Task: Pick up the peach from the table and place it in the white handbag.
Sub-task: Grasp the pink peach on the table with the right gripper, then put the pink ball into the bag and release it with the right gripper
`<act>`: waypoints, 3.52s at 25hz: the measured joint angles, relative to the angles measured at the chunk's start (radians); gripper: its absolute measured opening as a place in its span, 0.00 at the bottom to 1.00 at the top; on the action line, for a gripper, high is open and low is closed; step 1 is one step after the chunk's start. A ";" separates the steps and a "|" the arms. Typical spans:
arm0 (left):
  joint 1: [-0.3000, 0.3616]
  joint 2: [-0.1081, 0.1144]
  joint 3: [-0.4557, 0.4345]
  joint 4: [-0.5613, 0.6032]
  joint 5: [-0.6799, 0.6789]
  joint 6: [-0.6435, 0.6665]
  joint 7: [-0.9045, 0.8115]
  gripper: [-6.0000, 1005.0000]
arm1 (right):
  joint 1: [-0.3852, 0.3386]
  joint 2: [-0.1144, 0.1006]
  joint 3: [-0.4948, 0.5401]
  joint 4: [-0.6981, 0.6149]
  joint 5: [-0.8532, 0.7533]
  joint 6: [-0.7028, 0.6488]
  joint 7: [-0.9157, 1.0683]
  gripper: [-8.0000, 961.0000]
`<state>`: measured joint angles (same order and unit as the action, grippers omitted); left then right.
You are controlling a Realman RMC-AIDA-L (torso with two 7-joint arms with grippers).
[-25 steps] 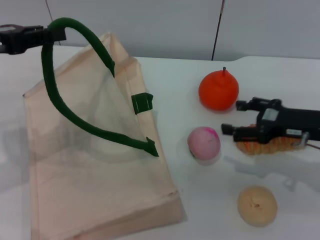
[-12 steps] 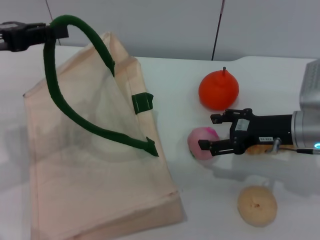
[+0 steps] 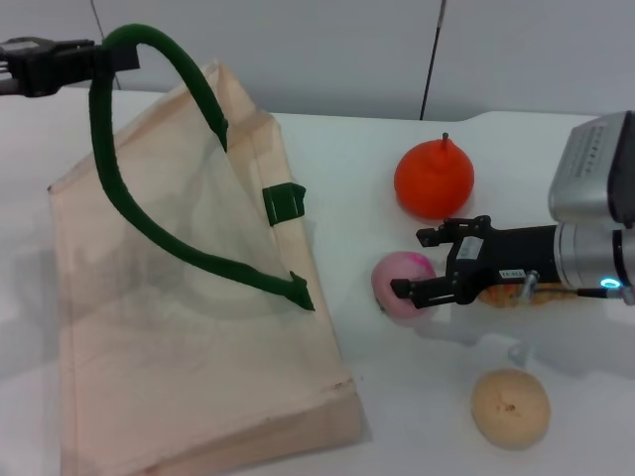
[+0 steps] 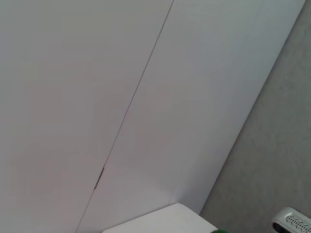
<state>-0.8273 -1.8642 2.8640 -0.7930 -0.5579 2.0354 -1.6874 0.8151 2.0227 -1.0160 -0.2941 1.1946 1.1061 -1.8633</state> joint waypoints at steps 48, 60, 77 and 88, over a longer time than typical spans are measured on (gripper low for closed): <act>0.003 0.001 0.000 -0.004 -0.005 0.000 -0.008 0.17 | -0.035 -0.009 0.035 -0.093 0.109 -0.020 0.023 0.57; -0.052 0.002 0.000 0.001 -0.001 0.003 -0.009 0.17 | 0.057 -0.001 0.039 -0.128 0.134 0.157 0.020 0.57; -0.086 0.004 0.000 0.012 0.004 0.002 -0.006 0.17 | 0.209 0.019 -0.190 -0.060 0.199 0.169 0.025 0.56; -0.087 -0.003 0.000 0.014 0.004 -0.001 -0.003 0.18 | 0.216 0.024 -0.377 -0.069 0.290 0.094 0.019 0.56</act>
<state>-0.9142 -1.8672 2.8640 -0.7788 -0.5537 2.0340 -1.6900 1.0313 2.0466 -1.3929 -0.3636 1.4843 1.2002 -1.8447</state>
